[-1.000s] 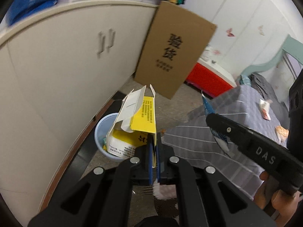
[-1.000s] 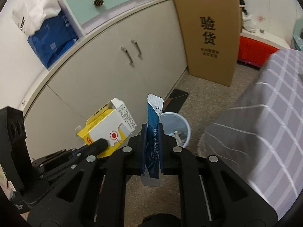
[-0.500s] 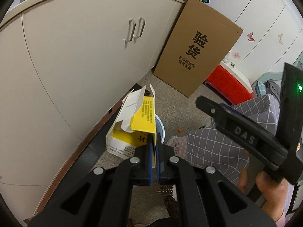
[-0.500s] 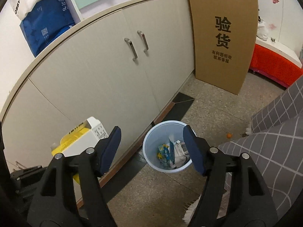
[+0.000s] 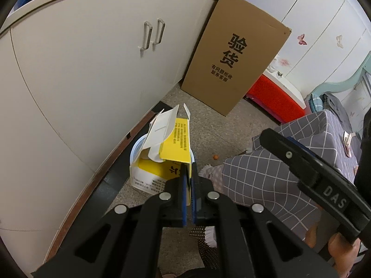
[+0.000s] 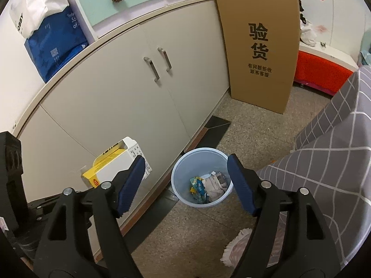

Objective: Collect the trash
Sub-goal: 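Carry the carton and blue tube over the bin and open both tools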

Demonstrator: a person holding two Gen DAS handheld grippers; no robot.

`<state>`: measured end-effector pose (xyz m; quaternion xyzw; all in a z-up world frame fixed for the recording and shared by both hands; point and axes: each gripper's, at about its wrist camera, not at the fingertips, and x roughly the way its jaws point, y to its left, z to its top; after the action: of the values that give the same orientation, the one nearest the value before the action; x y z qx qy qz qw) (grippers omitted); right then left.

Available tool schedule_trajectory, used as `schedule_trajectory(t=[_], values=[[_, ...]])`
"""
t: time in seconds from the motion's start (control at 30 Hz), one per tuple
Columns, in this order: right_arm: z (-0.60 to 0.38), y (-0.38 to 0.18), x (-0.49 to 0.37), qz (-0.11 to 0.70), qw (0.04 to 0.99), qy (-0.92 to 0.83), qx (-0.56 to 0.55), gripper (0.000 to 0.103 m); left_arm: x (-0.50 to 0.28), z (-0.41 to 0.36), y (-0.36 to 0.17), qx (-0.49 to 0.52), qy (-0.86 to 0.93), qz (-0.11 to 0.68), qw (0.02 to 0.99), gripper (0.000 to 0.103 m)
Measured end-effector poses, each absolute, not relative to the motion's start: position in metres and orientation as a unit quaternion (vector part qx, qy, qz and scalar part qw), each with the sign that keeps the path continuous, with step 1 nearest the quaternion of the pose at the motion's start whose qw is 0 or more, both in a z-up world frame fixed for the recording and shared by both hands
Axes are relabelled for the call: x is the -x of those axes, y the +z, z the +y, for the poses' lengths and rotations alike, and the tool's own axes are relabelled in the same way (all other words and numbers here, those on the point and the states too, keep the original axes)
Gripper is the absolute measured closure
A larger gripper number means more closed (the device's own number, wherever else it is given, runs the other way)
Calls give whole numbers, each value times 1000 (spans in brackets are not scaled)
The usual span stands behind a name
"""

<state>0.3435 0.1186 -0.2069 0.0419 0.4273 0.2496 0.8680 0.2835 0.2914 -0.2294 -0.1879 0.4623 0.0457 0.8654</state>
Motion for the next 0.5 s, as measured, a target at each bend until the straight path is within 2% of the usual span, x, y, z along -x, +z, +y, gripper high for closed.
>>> schedule_trajectory(t=[0.5], values=[[94,-194,-347,400,882,233,-85,29,-323,274,-229,163,37,476,863,100]])
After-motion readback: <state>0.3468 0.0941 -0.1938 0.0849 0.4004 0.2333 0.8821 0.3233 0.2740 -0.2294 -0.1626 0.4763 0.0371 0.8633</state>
